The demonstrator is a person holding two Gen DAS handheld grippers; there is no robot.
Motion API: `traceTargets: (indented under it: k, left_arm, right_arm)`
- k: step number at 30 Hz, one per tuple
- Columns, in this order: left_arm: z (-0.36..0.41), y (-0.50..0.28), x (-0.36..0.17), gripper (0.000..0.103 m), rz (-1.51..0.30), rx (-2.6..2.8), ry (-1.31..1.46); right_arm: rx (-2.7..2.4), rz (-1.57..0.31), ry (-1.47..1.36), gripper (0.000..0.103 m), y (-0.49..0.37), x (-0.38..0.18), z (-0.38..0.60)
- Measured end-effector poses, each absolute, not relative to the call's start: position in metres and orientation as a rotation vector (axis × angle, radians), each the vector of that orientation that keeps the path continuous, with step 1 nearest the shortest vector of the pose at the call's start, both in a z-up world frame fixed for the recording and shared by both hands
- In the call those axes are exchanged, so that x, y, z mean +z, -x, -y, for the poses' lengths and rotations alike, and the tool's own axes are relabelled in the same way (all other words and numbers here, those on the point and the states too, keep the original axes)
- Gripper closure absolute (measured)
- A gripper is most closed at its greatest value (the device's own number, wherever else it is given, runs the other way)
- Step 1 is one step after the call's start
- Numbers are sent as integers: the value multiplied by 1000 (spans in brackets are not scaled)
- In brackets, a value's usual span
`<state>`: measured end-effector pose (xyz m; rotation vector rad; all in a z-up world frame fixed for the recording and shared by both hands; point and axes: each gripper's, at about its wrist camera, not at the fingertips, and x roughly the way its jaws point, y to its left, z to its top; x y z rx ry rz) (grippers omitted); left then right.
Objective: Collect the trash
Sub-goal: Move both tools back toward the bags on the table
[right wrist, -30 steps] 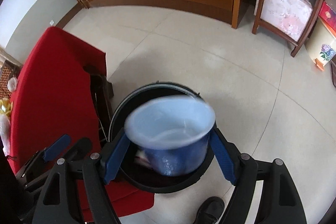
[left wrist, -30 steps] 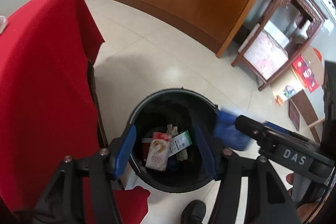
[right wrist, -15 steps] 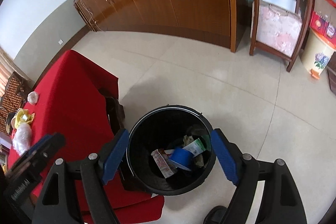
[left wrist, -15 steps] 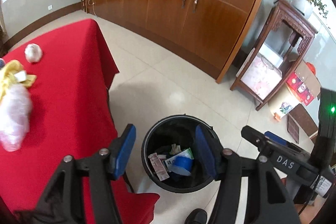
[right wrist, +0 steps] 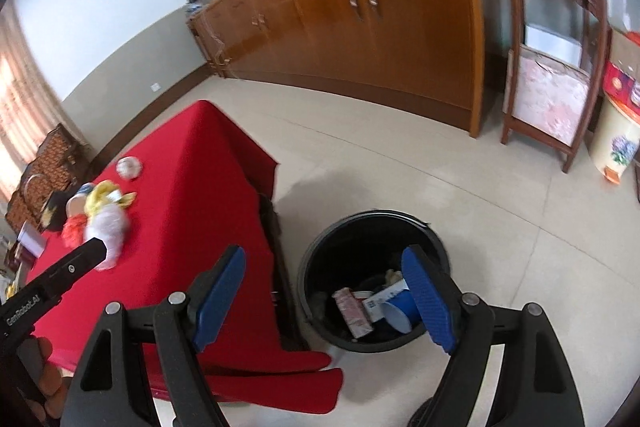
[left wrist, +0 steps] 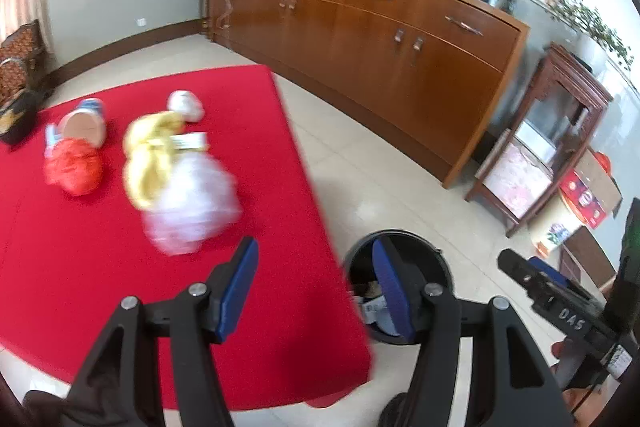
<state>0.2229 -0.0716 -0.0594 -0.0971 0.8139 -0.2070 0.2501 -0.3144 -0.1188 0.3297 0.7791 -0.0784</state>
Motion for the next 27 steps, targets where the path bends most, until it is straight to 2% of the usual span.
traceTargets:
  k: [14,27]
  left_arm:
    - [-50,-187,-50,35,-736,16,191]
    - [-104,-190,-63,35,-736,97,254]
  right_arm:
    - [136,-734,-234,21,-258,-96,183]
    - [254,-745,-158,21,-283,-94,98]
